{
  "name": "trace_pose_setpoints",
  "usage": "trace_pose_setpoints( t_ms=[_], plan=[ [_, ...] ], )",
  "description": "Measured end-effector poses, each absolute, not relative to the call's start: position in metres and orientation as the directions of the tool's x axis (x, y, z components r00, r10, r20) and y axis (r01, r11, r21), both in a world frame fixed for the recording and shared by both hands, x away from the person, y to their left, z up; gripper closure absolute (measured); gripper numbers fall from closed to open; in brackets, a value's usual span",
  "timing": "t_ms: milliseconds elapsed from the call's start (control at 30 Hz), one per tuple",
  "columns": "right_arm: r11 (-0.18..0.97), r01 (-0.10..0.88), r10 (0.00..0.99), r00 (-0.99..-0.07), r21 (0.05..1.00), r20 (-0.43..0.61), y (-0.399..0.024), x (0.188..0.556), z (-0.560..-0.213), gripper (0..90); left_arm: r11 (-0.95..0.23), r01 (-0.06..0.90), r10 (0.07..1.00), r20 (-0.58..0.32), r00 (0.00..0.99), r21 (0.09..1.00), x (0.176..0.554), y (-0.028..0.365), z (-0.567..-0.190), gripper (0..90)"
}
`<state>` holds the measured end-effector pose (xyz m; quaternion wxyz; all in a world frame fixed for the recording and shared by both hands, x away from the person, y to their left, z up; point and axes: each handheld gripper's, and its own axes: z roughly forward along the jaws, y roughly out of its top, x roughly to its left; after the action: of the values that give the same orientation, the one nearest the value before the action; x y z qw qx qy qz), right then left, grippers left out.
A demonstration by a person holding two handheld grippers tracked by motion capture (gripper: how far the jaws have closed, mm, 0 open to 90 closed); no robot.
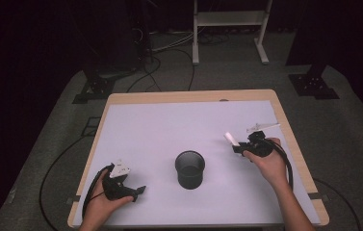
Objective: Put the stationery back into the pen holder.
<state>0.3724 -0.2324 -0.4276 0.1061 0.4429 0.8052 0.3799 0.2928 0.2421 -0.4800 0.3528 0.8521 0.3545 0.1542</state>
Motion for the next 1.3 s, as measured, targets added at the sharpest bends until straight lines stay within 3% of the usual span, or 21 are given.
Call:
trace_pose_setpoints(
  t_ms=[1300],
  plan=[
    [0.356, 0.503, 0.662, -0.731, 0.788, 0.167, -0.208, 0.337, -0.377, 70.2, -0.496, 0.497, 0.714, 0.009, 0.7, 0.712, 0.293, 0.242, -0.48, 1.9]
  ],
)
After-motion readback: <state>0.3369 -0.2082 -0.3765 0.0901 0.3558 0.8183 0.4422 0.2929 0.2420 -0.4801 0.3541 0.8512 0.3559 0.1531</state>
